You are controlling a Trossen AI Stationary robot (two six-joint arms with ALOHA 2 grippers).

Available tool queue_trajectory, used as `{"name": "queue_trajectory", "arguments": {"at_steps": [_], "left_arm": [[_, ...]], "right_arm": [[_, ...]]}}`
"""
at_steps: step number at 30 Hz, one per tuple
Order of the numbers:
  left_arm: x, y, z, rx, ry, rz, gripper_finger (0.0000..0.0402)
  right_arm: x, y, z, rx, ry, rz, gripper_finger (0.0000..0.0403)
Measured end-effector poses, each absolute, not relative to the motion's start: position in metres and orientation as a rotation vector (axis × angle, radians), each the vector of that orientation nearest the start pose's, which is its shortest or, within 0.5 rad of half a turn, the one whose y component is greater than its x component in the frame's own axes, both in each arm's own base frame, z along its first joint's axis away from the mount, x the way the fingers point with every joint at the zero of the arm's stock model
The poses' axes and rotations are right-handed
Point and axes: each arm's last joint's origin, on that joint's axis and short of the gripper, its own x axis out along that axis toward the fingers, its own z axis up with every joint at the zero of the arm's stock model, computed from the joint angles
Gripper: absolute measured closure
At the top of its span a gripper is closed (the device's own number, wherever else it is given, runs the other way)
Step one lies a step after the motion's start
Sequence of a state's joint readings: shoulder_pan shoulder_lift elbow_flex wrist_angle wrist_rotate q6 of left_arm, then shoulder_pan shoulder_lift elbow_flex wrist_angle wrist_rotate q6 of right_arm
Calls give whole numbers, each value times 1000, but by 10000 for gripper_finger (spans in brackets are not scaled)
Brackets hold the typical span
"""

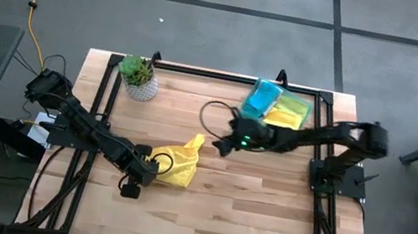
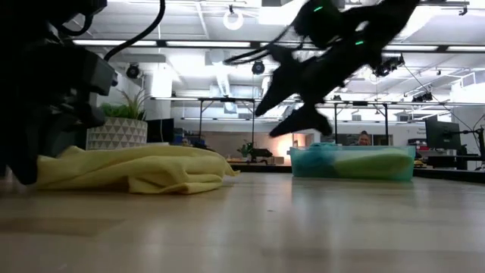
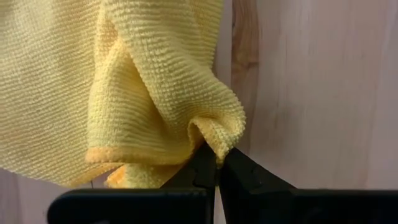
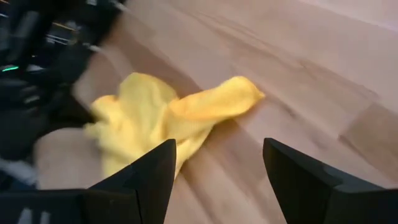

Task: Fold microfiber towels
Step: Fold the yellow towel

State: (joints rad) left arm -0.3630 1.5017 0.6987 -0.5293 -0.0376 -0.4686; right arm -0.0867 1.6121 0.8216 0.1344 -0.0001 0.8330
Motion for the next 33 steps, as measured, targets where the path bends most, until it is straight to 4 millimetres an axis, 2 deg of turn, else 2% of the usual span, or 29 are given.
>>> {"name": "queue_trajectory", "arguments": {"at_steps": [4, 8, 13, 17, 26, 33], "left_arm": [[223, -84, 138, -131, 1330, 32, 402], [224, -84, 139, -128, 1325, 28, 402], [225, -84, 139, -131, 1315, 25, 402], [226, -85, 139, -135, 1302, 20, 401], [229, -85, 140, -131, 1264, 42, 401], [231, -85, 141, -132, 1242, 44, 401]], "right_arm": [[352, -45, 165, 846, 691, -430, 170], [375, -60, 152, 854, 787, -501, 170], [398, -73, 144, 911, 821, -436, 170], [402, -74, 133, 942, 868, -443, 170], [405, -74, 134, 982, 855, -422, 172], [408, -74, 128, 984, 836, -444, 210]]}}
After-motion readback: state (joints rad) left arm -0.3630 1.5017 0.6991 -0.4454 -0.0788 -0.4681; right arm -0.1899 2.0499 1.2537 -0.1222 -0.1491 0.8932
